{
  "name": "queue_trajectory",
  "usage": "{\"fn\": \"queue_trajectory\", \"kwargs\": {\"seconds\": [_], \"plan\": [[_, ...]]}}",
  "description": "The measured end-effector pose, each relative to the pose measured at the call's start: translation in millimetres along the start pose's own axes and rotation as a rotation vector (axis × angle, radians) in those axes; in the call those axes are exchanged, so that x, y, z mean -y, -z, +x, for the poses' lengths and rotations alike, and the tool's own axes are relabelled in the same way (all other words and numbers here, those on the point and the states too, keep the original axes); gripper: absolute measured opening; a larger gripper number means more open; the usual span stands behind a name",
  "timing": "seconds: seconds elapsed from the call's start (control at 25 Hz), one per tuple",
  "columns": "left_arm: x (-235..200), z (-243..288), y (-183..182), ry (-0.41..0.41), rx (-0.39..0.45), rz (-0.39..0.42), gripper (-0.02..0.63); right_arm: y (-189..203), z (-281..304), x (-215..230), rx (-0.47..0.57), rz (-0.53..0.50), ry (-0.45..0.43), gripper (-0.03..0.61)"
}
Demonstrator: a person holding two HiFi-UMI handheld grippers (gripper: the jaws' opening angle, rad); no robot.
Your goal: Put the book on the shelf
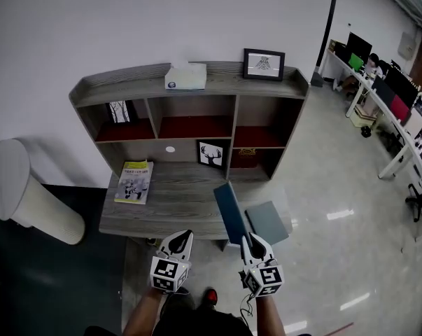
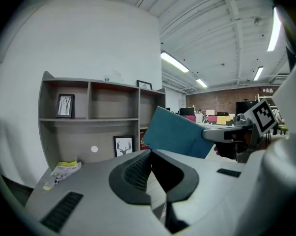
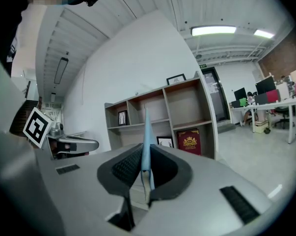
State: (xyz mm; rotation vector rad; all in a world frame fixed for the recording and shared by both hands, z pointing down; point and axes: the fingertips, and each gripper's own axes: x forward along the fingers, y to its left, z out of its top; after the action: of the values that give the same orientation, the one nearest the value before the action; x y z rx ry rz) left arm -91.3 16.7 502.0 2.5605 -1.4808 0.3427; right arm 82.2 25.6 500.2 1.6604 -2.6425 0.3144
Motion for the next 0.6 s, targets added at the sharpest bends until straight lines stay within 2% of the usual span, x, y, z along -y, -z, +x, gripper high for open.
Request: {"fn": "queue_trajectory", "kwargs": {"seconds": [0.2, 0.36, 0.6], "plan": [[-2.8, 0.1, -18.6, -0.021, 0.037, 0.01, 0.006, -28.3, 5.0, -6.3, 0.064, -0.03, -0.038, 0.061], [-9.0, 3.1, -24.6, -0.032, 0.045, 0.012, 0.006, -44.4, 12.8, -10.0, 0.094, -0.015, -0.05, 0.061], [-39.8, 16.9, -33.9, -0.055, 0.054, -0.002, 0.006, -56.0, 46.3, -9.5, 0.106, -0.055, -0.077, 0.061]]}}
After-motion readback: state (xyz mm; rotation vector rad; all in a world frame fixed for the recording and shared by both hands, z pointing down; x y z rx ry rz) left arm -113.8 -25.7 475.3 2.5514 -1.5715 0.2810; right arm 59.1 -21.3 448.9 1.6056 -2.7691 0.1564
